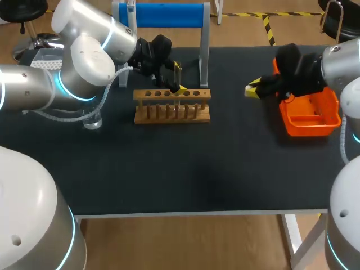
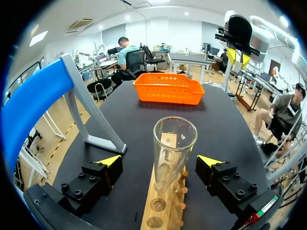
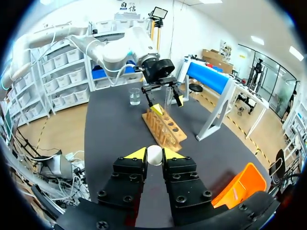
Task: Invert the test tube, pick up the pipette, mount the tip to pipette, aspirate from beaker and dispense into the tube, eject the tip, return the pipette, and cap with the stopper.
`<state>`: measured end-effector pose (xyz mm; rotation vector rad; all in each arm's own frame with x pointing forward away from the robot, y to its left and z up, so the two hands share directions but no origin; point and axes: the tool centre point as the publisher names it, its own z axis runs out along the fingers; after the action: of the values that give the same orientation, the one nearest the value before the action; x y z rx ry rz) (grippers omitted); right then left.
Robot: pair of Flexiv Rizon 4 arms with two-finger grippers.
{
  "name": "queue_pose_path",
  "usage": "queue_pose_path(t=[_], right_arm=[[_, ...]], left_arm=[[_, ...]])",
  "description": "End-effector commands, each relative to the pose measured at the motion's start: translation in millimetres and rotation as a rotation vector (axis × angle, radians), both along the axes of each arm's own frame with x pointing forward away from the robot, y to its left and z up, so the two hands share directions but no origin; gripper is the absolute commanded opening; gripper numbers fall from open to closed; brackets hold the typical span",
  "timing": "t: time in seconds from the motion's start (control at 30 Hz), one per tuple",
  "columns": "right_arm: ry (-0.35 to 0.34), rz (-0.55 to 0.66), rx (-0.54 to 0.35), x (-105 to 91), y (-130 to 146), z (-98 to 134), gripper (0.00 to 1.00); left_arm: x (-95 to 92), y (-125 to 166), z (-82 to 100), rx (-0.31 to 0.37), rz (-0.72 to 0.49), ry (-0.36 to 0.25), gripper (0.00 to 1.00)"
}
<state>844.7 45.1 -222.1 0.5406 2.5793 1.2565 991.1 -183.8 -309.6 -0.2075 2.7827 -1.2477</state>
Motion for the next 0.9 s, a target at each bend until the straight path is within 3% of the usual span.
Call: queue_pose_path(t=[0.03, 0.3, 0.53, 0.9], right_arm=[[0.008, 0.011, 0.001, 0.2, -2, 3, 0.00], [-0.011, 0.138, -0.009, 40.4, 36, 13, 0.00], [-0.003, 0.179, -0.019, 67.5, 60, 17, 0.00], [0.014, 0.256, -0.069, 87.5, 87, 23, 0.00]], left_arm=[[0.0, 0, 0.7, 0.003, -0.001, 0.002, 1.00], [0.0, 0, 0.7, 0.003, -0.001, 0.002, 1.00], [0.0, 0, 0.7, 0.003, -0.001, 0.002, 1.00], [0.0, 0, 0.7, 0.003, -0.001, 0.002, 1.00]])
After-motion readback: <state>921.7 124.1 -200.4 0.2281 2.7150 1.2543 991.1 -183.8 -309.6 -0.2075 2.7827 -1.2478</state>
